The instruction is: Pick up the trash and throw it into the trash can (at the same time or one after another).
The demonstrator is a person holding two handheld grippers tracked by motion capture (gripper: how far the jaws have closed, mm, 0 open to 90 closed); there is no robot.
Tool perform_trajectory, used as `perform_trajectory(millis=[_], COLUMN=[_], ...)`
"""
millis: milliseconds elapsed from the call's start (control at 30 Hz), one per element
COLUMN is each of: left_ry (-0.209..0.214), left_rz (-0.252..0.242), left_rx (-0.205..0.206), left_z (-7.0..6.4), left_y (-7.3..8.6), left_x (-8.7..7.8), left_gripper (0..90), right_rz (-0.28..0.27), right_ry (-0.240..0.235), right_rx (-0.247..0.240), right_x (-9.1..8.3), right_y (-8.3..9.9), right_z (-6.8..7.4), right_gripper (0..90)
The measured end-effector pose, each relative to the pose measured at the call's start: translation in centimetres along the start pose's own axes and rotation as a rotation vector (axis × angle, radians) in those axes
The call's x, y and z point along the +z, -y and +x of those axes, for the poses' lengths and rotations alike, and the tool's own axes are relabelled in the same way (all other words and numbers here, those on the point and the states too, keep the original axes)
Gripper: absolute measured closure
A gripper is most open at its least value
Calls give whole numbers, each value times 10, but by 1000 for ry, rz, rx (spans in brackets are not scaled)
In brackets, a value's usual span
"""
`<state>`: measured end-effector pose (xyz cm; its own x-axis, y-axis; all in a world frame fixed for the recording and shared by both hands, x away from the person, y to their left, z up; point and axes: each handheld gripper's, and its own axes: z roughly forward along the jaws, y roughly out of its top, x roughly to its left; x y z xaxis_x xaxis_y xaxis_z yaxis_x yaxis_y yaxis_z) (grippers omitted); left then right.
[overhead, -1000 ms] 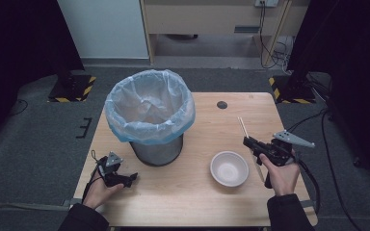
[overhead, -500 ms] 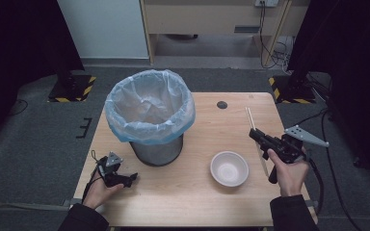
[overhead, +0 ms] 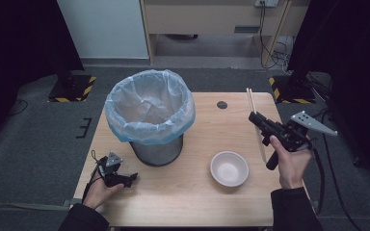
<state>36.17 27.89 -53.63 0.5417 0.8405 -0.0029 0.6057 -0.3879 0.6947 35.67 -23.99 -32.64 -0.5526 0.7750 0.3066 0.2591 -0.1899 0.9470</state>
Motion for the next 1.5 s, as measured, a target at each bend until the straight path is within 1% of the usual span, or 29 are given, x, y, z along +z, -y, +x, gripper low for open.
perform_trajectory(millis=[100, 233, 533, 833, 933, 1100, 1200, 1267, 1433, 1500], left_ry=[0, 0, 0, -1, 0, -1, 0, 0, 0, 0], left_rz=[0, 0, 0, -2, -3, -2, -2, -3, -3, -3], left_rx=[0, 0, 0, -2, -1, -1, -1, -1, -1, -1], left_z=[0, 0, 0, 0, 0, 0, 0, 0, 0, 0], left_y=[0, 0, 0, 0, 0, 0, 0, 0, 0, 0], left_x=[0, 0, 0, 0, 0, 0, 0, 0, 0, 0], left_gripper=[0, 0, 0, 0, 0, 0, 0, 0, 0, 0], right_rz=[-34, -75, -119, -162, -168, -176, -174, -171, -170, -167], right_ry=[-5, -10, -32, -70, -74, -103, -109, -115, -142, -145], right_rx=[-11, -17, -41, -62, -78, -116, -140, -150, -156, -166], right_x=[2, 4, 16, 37, 41, 52, 58, 63, 76, 81], right_y=[-16, -31, -56, -81, -85, -93, -96, -98, -103, -104], right_z=[4, 9, 25, 44, 49, 61, 67, 71, 80, 84], right_gripper=[856, 856, 856, 857, 856, 857, 857, 857, 857, 857])
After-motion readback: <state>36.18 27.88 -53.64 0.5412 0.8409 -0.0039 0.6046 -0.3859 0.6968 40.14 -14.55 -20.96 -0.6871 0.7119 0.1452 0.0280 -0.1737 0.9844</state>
